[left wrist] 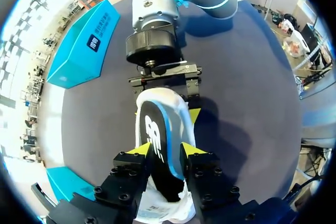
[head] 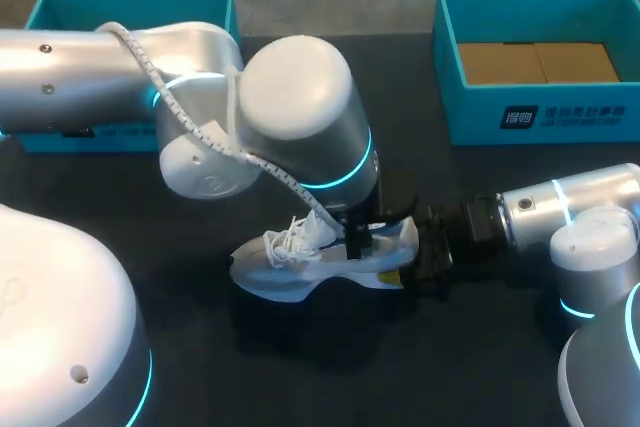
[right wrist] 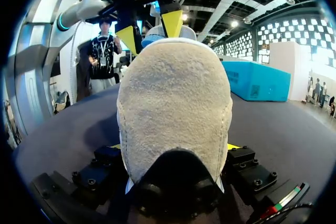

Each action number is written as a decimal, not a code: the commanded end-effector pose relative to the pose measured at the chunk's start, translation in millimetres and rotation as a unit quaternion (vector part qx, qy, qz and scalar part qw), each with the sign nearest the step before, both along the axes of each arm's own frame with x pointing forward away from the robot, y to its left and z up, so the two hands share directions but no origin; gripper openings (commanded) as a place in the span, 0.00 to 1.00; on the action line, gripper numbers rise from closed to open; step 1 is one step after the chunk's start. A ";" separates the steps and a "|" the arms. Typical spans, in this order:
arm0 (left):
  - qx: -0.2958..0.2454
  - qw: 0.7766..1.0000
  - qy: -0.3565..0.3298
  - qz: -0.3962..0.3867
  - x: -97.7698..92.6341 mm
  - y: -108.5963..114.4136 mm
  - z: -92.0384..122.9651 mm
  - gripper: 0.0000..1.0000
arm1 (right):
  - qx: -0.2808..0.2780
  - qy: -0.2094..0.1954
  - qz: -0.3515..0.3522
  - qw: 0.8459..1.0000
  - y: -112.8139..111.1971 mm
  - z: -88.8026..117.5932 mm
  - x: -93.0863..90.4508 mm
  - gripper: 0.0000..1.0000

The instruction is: Take the shoe out of the shoebox, open the shoe tongue, remove and reinsert the insole, then place the shoe into the shoebox

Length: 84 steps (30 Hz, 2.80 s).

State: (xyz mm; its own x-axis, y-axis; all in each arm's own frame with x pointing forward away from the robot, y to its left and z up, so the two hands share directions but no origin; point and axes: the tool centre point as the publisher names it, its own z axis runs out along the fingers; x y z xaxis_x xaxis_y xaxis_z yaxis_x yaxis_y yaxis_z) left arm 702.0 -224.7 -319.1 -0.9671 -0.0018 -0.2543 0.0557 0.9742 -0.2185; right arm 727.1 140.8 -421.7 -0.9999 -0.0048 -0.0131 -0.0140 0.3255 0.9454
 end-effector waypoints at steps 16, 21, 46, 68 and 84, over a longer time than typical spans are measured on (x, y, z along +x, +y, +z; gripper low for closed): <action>-0.008 1.000 -0.010 -0.009 0.6 -2.2 -14.8 0.33 | -0.001 0.000 0.000 1.000 1.2 -2.4 -0.8 0.00; -0.015 1.000 -0.020 0.001 3.2 -5.1 -20.1 0.32 | -0.001 0.000 0.000 1.000 1.2 -2.4 -0.8 0.00; -0.019 0.999 -0.038 0.023 4.7 -23.4 -26.1 0.00 | -0.001 0.000 0.000 1.000 1.2 -2.4 -0.8 0.00; -0.067 0.998 -0.008 0.001 -3.1 -8.7 5.3 0.00 | -0.001 0.000 0.000 1.000 1.2 -2.4 -0.8 0.00; -0.060 0.998 -0.021 -0.001 -10.4 -21.0 -3.0 0.45 | -0.001 0.000 0.000 1.000 1.2 -2.4 -0.8 0.00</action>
